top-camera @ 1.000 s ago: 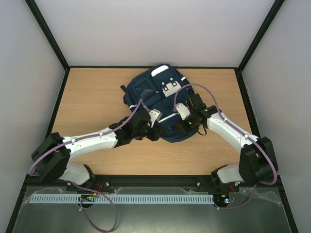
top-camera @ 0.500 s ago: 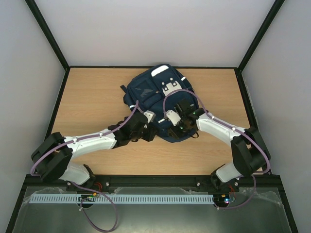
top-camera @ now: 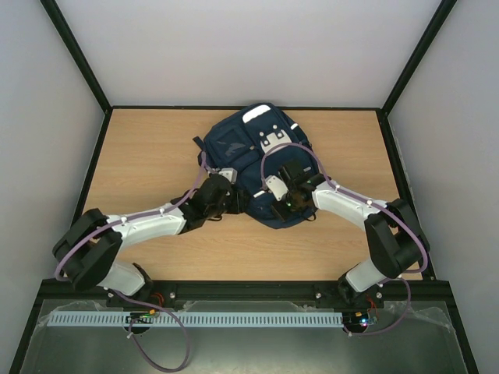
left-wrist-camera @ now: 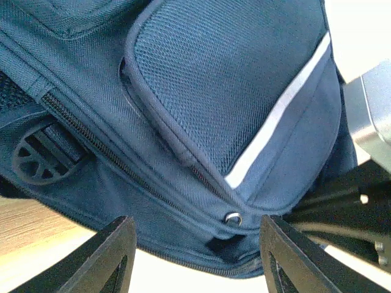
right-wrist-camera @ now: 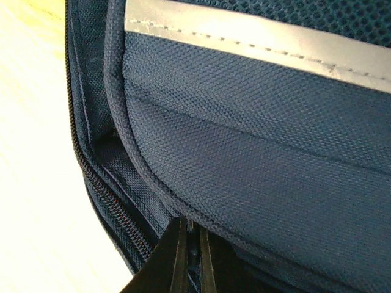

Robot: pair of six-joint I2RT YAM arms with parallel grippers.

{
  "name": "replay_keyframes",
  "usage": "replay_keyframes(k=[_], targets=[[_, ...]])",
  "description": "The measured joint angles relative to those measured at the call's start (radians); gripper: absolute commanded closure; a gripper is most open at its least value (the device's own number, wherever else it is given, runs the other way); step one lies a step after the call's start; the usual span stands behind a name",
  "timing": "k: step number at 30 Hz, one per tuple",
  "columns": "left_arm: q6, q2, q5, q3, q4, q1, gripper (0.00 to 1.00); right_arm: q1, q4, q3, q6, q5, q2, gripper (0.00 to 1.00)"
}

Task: Pack the student bag
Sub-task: Zip the student bag at the center of the board.

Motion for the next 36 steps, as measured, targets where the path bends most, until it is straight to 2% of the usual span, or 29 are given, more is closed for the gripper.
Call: replay_keyframes(k=[6, 14, 19, 25, 31, 36], targets=[[-0.178, 0.090, 0.043, 0.000, 0.101, 0.026, 0.50, 0.000, 0.016, -0.011, 0.001, 0.000, 0.000, 0.99], [-0.340, 0.191, 0.106, 0.000, 0.185, 0.033, 0.53, 0.000, 0.025, -0.019, 0.000, -0.002, 0.000, 0.99], [-0.386, 0.216, 0.140, 0.000, 0.232, 0.035, 0.56, 0.000, 0.027, -0.022, 0.000, -0.001, 0.000, 0.99], [-0.430, 0.213, 0.138, -0.027, 0.275, 0.029, 0.49, 0.000, 0.027, -0.022, 0.000, -0.001, 0.000, 0.99], [-0.453, 0.197, 0.123, -0.056, 0.332, 0.016, 0.59, 0.000, 0.027, -0.022, 0.000, -0.004, 0.000, 0.99], [-0.451, 0.164, 0.091, -0.091, 0.368, -0.017, 0.57, 0.000, 0.028, -0.024, 0.000, -0.004, 0.000, 0.99]])
